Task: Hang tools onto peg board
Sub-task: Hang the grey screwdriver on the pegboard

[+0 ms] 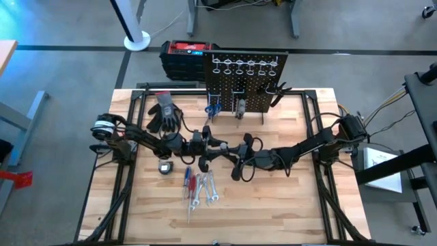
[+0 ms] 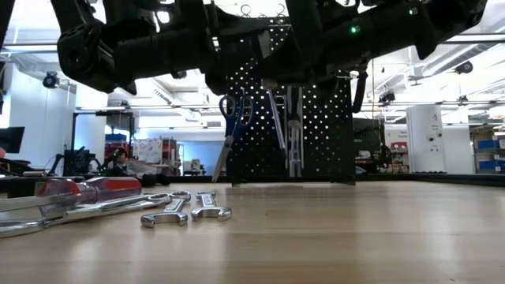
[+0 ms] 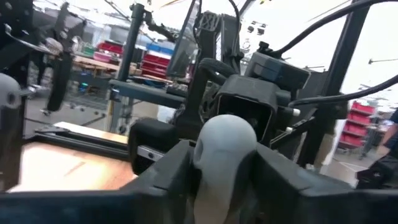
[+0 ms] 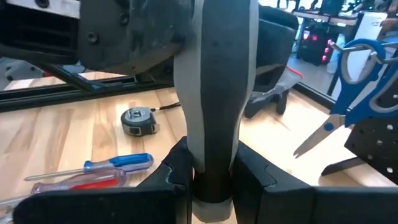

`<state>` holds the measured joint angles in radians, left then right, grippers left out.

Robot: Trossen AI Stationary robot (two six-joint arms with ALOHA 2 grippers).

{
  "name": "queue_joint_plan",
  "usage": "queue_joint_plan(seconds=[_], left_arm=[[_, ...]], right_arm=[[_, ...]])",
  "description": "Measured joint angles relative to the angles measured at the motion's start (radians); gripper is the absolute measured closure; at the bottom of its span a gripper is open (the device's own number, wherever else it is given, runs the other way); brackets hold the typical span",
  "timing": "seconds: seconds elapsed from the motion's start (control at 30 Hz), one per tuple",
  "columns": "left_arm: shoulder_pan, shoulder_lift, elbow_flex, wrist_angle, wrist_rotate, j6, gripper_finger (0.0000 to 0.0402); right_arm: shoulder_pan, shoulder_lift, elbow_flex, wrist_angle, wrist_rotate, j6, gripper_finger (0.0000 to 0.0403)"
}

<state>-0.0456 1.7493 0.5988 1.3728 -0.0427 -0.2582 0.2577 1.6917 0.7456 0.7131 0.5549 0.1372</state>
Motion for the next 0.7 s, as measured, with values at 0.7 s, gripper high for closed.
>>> queue_joint_plan(seconds=[0.7], left_arm=[[0.012, -0.001, -0.004, 0.053, 0.256, -0.022, 0.0291]], right_arm=[[0.028, -0.028, -0.003, 0.000, -0.223, 0.075, 0.0269]])
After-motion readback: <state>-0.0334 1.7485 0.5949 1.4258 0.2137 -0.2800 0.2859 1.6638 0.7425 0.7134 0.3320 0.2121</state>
